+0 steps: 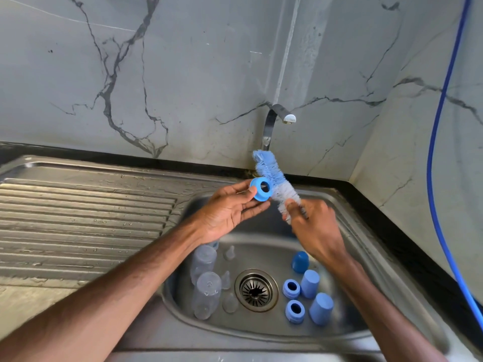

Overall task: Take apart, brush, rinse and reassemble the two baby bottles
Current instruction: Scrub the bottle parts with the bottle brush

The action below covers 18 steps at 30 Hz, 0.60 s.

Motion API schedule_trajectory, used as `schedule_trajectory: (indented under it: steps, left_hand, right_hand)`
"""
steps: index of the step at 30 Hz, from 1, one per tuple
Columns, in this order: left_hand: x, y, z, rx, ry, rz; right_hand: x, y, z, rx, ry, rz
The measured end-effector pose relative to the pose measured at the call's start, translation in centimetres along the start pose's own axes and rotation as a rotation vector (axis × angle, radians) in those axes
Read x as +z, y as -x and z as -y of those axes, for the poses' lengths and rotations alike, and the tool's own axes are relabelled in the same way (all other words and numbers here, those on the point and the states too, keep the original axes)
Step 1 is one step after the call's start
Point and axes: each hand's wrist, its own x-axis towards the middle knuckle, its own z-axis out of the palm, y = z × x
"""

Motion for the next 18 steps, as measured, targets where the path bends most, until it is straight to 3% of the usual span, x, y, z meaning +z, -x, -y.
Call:
schedule_trajectory:
  steps: [6,10,14,18]
  left_hand:
    - [0.01,0.32,-0.28,-0.02,-0.092,0.073]
    - [-0.15,0.16,0.34,-0.012,-0.107,0.026]
    - [-0.3,0.1,0.37,-0.01,-0.192,0.045]
    - [-0.85,0.02,0.49,0.011,-0.204,-0.013]
  right_hand:
    - [-0.77,0.04,-0.38,0.002,-0.094,0.058]
    - [-0.15,0.41,0.15,-0.061,-0.077,0.145]
    - [-0.62,-0.01,-0.23,-0.02,-0.053,0.091]
    - [-0.27,0.47,0.35,-0.052,-0.019,0.166]
